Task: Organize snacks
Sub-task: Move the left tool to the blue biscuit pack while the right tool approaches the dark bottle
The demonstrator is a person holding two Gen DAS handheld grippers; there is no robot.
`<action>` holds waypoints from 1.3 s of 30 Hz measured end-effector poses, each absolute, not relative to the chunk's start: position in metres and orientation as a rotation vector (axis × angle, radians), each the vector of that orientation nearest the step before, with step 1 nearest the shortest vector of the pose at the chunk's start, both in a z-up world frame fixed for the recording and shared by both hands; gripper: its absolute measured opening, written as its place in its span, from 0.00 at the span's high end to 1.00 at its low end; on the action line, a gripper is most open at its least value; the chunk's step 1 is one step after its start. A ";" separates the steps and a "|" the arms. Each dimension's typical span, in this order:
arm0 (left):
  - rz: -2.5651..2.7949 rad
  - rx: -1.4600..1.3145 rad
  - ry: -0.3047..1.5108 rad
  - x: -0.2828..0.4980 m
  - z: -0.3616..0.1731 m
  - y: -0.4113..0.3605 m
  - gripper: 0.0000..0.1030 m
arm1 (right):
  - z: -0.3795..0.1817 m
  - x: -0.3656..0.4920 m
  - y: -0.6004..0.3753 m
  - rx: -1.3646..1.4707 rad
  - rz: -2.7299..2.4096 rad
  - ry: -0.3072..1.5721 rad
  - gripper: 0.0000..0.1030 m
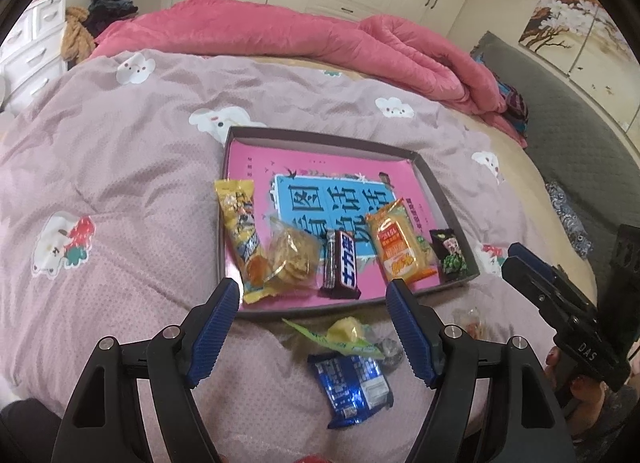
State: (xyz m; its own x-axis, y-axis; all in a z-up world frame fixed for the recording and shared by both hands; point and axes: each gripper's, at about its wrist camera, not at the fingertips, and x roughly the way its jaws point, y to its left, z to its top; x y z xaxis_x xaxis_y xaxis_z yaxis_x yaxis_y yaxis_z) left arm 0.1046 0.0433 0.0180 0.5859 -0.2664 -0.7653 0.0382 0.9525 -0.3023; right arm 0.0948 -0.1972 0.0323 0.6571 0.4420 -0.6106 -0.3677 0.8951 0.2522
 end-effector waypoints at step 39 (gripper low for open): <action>-0.202 -0.256 1.171 0.066 -0.042 0.002 0.19 | 0.001 0.067 -0.171 -0.173 0.529 0.841 0.31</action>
State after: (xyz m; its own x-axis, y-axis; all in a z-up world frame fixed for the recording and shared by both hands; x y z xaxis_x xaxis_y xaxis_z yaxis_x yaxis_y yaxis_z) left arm 0.0657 0.0019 -0.0415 0.3769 -0.2882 -0.8803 0.0238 0.9531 -0.3018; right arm 0.0665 -0.1707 0.0009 0.5469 0.3773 -0.7474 -0.5109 0.8576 0.0591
